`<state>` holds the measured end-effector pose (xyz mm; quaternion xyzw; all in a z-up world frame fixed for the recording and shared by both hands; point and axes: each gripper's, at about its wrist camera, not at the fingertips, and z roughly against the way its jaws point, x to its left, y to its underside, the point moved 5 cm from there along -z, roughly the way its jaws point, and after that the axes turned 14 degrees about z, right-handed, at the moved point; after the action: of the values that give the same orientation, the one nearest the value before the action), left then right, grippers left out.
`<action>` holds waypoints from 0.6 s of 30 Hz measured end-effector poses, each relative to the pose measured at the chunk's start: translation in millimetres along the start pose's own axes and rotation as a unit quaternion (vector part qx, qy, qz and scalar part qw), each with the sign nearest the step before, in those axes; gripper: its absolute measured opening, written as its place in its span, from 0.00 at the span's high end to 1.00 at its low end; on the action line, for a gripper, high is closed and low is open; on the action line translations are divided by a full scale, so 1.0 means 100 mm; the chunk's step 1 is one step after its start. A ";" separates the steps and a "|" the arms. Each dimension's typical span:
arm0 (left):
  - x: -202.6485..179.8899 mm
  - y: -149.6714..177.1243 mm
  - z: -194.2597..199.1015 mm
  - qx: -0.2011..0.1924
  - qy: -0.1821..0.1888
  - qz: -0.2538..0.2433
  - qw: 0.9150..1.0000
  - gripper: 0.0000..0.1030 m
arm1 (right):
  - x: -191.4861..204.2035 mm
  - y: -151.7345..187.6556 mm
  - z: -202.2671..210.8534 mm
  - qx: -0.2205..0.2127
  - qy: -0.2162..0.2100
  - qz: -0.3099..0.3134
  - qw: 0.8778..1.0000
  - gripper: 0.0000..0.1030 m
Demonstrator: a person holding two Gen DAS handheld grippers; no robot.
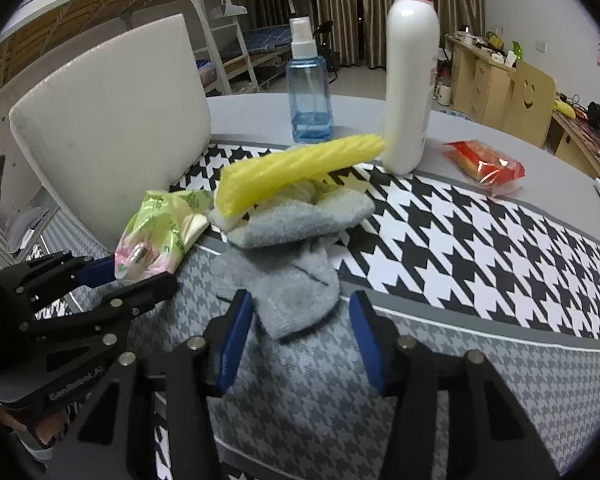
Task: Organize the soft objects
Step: 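Grasp the pink-and-green wet-wipes pack with the left tool, then close the right tool on the grey sock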
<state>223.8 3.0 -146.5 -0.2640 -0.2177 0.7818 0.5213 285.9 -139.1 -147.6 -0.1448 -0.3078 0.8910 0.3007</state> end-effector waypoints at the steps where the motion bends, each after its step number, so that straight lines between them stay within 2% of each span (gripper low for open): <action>1: 0.00 0.00 0.00 0.000 0.003 0.000 1.000 0.65 | 0.01 0.00 -0.01 0.001 -0.001 0.001 1.000 0.53; 5: 0.00 0.00 0.00 0.002 0.011 0.001 1.000 0.67 | 0.05 0.00 -0.04 0.001 0.006 0.004 1.000 0.61; 10: -0.01 -0.01 0.01 0.002 0.017 0.003 1.000 0.67 | 0.08 0.00 -0.06 0.001 0.005 0.000 1.000 0.80; 13: -0.02 -0.01 0.03 -0.002 0.021 0.001 1.000 0.68 | 0.07 0.01 -0.04 0.002 0.006 -0.006 1.000 0.84; 18: -0.03 0.00 0.07 -0.008 0.028 -0.003 1.000 0.69 | 0.04 0.03 0.09 -0.009 0.007 -0.005 1.000 0.85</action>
<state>220.7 -0.4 -140.6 -0.2899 -0.2102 0.7706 0.5273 277.9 -142.8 -142.8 -0.1526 -0.3145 0.8856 0.3059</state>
